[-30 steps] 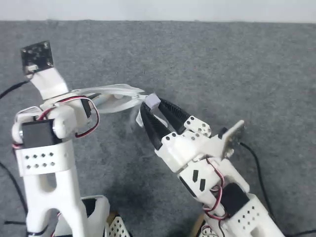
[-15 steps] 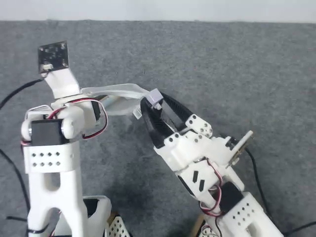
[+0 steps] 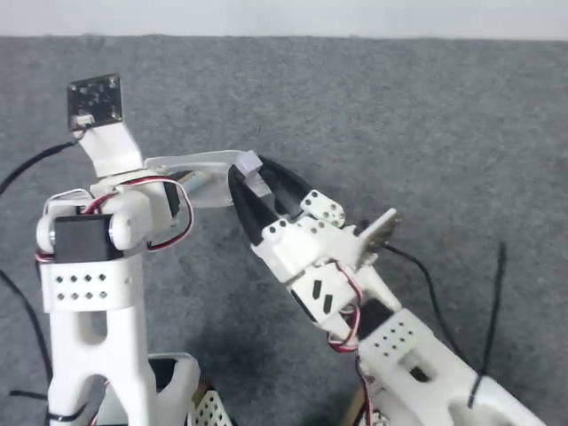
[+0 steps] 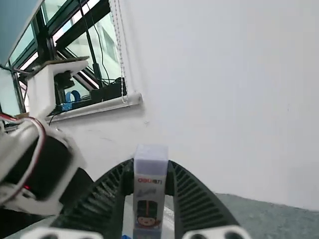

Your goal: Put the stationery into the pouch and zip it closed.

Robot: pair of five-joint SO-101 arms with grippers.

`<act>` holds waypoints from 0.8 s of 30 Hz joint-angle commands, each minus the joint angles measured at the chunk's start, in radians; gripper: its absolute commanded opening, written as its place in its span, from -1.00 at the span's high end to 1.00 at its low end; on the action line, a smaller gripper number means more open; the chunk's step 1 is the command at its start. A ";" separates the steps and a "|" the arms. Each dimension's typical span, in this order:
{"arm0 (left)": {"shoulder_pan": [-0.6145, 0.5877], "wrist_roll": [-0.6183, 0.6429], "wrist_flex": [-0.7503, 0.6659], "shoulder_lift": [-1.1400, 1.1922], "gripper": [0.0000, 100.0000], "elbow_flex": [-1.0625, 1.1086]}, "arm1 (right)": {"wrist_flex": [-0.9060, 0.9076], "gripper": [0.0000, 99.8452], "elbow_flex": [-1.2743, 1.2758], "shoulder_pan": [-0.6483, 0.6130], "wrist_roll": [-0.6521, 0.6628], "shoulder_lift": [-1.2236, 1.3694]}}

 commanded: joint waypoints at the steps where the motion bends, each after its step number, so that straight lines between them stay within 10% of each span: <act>1: 0.011 -0.008 -0.025 -0.026 0.98 -0.018 | -0.147 0.99 -0.020 -0.013 0.040 0.094; 12: 0.011 -0.008 -0.023 -0.026 0.98 -0.016 | -0.378 0.99 -0.114 -0.012 0.048 0.446; 24: 0.005 -0.008 -0.020 -0.026 0.98 -0.013 | -0.651 0.98 -0.127 -0.084 0.341 0.725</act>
